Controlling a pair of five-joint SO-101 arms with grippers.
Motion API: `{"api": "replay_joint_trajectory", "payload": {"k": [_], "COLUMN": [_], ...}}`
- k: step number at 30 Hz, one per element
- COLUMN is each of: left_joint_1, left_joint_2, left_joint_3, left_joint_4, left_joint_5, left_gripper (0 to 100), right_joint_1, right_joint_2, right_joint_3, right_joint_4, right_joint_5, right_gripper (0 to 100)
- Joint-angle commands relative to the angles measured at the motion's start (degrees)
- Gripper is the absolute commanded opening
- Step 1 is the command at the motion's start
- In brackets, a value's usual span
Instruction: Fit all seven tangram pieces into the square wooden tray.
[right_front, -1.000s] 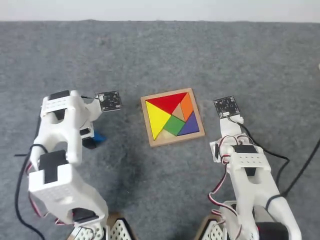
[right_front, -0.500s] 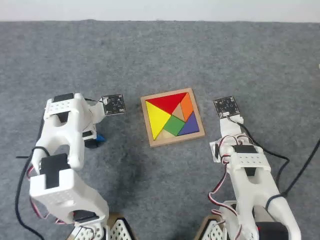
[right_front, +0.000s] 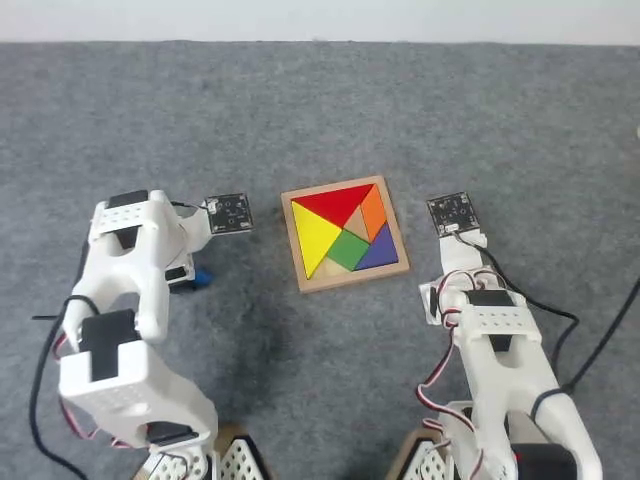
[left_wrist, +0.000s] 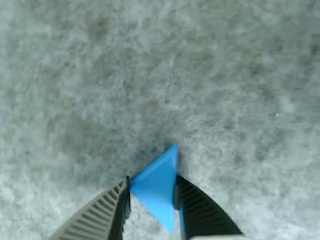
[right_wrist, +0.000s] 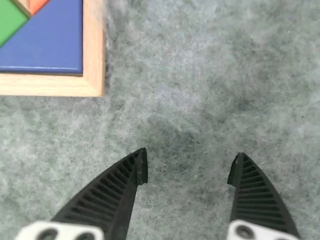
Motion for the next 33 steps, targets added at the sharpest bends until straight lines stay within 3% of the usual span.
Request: {"api": "replay_joint_trajectory", "payload": {"k": [1,9,13,21,24,33], "left_joint_1": [1.7,4.5,9.8,33.3,39.0,41.8], "left_joint_2": [-0.9,-0.9,-0.8,-0.3,-0.2,9.2], "left_joint_3": [-3.6,-20.6,-25.5,-25.5,-24.6,-19.9], "left_joint_4": [1.1,16.5,20.7,19.2,16.2,7.1], "left_joint_5": [1.4,6.5,12.4,38.5,45.4,48.7], "left_gripper": [7,7,7,7,7,7], "right_joint_1": [-0.4,-0.4,-0.4,-0.4,-0.3,-0.3], "right_joint_2": [-2.3,-2.3,-2.3,-2.3,-2.3,-2.3], "right_joint_3": [-0.3,-0.3,-0.3,-0.3,-0.3,-0.3], "right_joint_4": [-1.2,-1.2,-1.2,-1.2,-1.2,-1.1], "right_joint_5": [0.6,0.6,0.6,0.6,0.6,0.6], "right_gripper": [26.6,26.6,26.6,26.6,26.6,26.6]}}
